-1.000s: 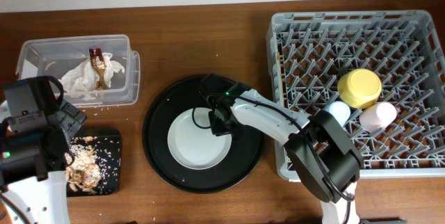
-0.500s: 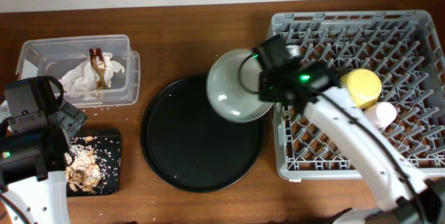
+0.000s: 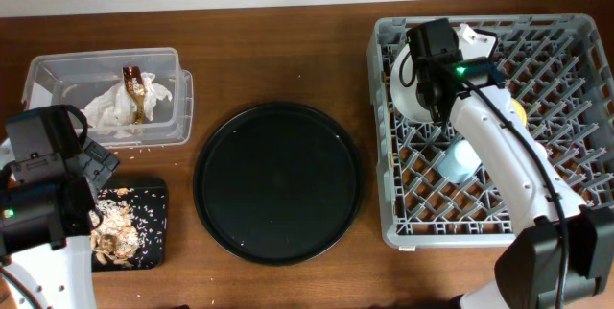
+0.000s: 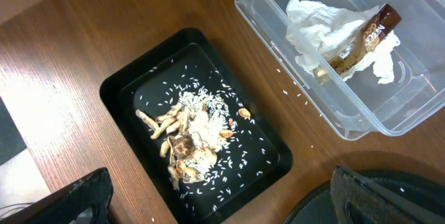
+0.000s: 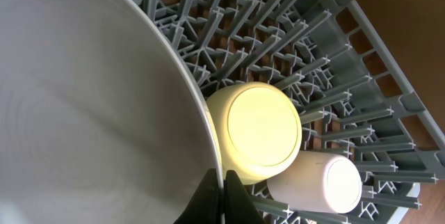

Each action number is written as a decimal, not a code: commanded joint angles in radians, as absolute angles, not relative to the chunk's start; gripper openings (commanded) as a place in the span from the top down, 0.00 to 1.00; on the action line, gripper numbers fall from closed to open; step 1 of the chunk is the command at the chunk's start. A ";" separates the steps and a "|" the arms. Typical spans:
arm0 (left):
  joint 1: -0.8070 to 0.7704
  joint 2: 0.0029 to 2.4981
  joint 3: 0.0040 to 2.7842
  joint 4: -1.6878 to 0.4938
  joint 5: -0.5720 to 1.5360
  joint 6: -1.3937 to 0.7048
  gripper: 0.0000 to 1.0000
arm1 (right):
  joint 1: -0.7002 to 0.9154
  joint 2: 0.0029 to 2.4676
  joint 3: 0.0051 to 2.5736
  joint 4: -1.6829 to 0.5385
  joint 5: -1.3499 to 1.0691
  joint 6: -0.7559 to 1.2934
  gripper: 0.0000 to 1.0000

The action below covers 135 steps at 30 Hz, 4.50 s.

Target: Sort waste into correct bins and load items into the dishwasher rack

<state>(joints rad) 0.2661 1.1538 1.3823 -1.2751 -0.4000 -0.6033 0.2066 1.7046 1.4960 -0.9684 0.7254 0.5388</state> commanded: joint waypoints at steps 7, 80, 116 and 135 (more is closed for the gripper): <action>0.272 1.153 1.388 -1.274 -0.403 -0.613 0.01 | 0.423 1.699 1.526 -0.995 0.675 0.540 0.43; 0.155 0.863 0.965 -0.979 -0.273 -0.505 0.01 | 0.010 0.003 0.006 -0.073 -0.059 0.078 0.01; 0.004 0.005 0.009 -0.083 -0.044 0.110 0.00 | 0.010 0.003 0.006 -0.073 -0.059 0.078 0.01; 0.003 0.005 0.009 -0.082 -0.037 0.107 0.01 | 0.010 0.003 0.006 -0.073 -0.059 0.078 0.01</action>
